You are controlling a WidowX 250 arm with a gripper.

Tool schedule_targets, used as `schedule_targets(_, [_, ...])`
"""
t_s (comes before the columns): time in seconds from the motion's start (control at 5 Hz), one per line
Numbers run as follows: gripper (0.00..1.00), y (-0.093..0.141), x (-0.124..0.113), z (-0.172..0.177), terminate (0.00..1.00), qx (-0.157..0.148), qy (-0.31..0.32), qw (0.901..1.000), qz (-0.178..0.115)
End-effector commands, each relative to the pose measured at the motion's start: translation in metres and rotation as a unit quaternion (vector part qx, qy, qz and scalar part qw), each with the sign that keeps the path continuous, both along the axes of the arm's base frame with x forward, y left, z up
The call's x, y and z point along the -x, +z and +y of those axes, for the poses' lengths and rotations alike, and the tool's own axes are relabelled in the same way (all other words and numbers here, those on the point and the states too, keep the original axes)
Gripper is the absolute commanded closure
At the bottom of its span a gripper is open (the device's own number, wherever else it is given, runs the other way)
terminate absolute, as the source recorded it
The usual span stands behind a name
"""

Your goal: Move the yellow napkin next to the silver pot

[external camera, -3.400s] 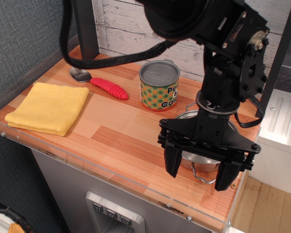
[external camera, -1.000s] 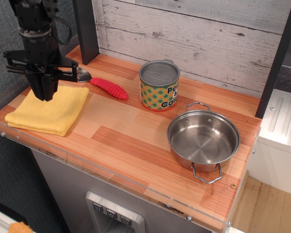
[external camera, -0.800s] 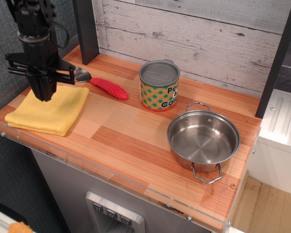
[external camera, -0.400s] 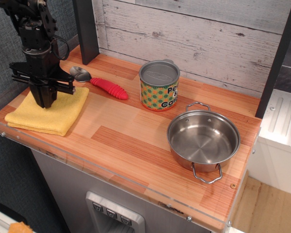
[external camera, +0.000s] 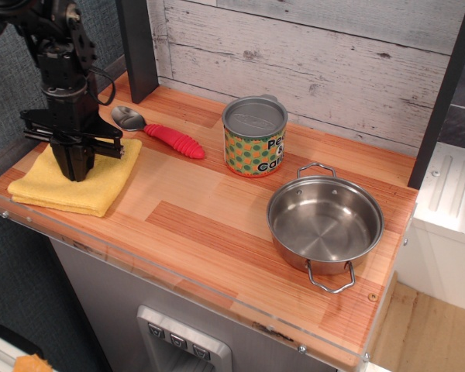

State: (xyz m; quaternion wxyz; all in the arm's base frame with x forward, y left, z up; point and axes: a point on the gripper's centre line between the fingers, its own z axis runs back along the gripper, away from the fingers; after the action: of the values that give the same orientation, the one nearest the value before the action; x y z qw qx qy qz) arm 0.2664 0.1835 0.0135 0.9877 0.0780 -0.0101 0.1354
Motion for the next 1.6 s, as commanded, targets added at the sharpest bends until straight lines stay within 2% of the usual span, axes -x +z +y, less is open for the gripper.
schedule_targets(0.0, [1.00, 0.002, 0.005, -0.024, 0.00, 0.000, -0.045, 0.9990, 0.008])
schedule_targets(0.6, [1.00, 0.003, 0.006, -0.078, 0.00, 0.027, -0.055, 0.9980, -0.016])
schedule_targets(1.4, [1.00, -0.004, 0.005, -0.134, 0.00, 0.035, -0.133, 0.9905, -0.013])
